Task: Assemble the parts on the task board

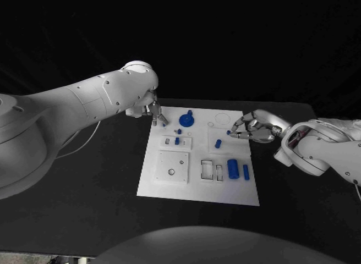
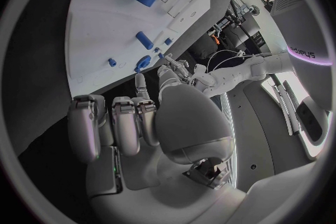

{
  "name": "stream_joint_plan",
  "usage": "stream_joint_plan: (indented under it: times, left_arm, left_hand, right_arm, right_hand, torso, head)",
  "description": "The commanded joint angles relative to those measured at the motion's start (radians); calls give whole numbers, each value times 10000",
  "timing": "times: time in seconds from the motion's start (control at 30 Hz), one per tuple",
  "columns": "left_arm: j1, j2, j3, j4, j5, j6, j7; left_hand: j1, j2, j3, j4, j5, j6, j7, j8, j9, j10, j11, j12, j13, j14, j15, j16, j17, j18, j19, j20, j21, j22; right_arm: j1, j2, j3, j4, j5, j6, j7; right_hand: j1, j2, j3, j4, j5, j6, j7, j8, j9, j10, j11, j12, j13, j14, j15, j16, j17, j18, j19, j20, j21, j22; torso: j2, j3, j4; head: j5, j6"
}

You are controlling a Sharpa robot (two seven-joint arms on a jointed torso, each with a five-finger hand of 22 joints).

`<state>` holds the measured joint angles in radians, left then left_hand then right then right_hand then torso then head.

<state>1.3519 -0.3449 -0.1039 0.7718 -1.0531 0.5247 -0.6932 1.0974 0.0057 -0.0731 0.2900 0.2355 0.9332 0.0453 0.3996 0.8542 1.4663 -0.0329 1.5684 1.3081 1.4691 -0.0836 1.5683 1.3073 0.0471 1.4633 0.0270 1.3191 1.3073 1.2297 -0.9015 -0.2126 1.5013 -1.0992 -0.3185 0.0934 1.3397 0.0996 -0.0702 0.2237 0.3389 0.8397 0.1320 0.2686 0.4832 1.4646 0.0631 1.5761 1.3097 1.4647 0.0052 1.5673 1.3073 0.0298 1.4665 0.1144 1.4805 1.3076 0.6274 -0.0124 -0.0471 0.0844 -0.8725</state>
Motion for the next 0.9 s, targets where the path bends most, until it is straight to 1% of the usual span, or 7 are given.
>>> stream_joint_plan:
  times: [0.03,0.1,0.17,0.3,0.67,0.77,0.9]
  left_arm:
    - [38,159,10,-280,261,897,-447]
    - [48,232,11,-420,265,968,-432]
    - [56,305,13,-553,284,939,-325]
    - [86,412,21,-721,366,781,-48]
    - [173,571,29,-916,385,542,23]
    - [189,612,33,-982,341,349,142]
    - [222,670,44,-1041,317,248,214]
  left_hand:
    - [106,99,-171,-6,150,177,74,-679,-541,1045,111,24,2627,1017,114,25,2634,-38,261,100,362,2065]
    - [174,180,-300,-11,162,328,132,-1230,-1046,1045,183,24,2627,1017,195,25,2634,-46,284,121,463,2083]
    - [213,228,-404,-15,174,500,193,-1547,-1372,1045,194,24,2627,1017,200,25,2634,-52,270,191,476,2081]
    - [213,233,-527,-3,374,668,182,-1740,-1584,1045,215,24,2627,1017,207,25,2634,-47,258,206,483,2079]
    - [192,289,-763,-2,810,947,140,-1820,-1697,1045,190,24,2627,1017,189,25,2634,-27,208,204,417,2054]
    - [332,349,-803,-10,1489,1023,94,-1743,-1620,1045,153,24,2627,1017,157,25,2634,-30,211,182,447,2060]
    - [438,368,-866,-12,1959,1097,40,-1608,-1470,1045,104,24,2627,1017,118,25,2634,-36,225,149,490,2068]
  right_arm:
    - [1,36,0,24,-41,94,73]
    - [4,56,1,31,-41,86,79]
    - [9,75,1,37,-41,81,81]
    - [14,85,2,39,-41,83,81]
    - [17,50,2,11,-41,125,40]
    - [17,68,2,-8,-41,135,33]
    - [17,101,2,-38,-41,156,27]
  right_hand:
    - [-122,38,-2,76,-67,44,22,-63,-21,1062,9,-53,2611,1061,-8,35,2635,-28,351,-6,6,2276]
    - [-148,44,-11,104,-76,43,22,-72,-27,1062,8,-53,2611,1061,-7,35,2635,-30,357,-5,13,2279]
    - [-148,44,-11,104,-76,43,22,-72,-27,1062,8,-53,2611,1061,-7,35,2635,-30,357,-5,13,2279]
    - [-154,47,-13,112,-77,44,22,-74,-29,1062,9,-53,2611,1061,-6,35,2635,-34,366,-4,25,2284]
    - [-177,71,-13,144,-57,47,22,-84,-36,1062,9,-53,2611,1061,-5,35,2635,-35,369,-3,29,2285]
    - [-179,73,-13,147,-56,47,22,-84,-37,1062,10,-53,2611,1061,-5,35,2635,-35,368,-2,28,2285]
    - [-193,84,-14,164,-44,47,23,-89,-41,1062,12,-53,2611,1061,-5,35,2635,-33,363,-2,21,2282]
  torso:
    - [114,0,-58]
    - [141,-2,-83]
    - [161,-1,-109]
    - [203,-9,-151]
    - [206,13,-150]
    - [202,11,-146]
    - [197,6,-155]
  head:
    - [55,-2]
    - [60,-2]
    - [42,-2]
    - [4,-2]
    - [-13,-2]
    - [-6,-2]
    - [-6,-2]
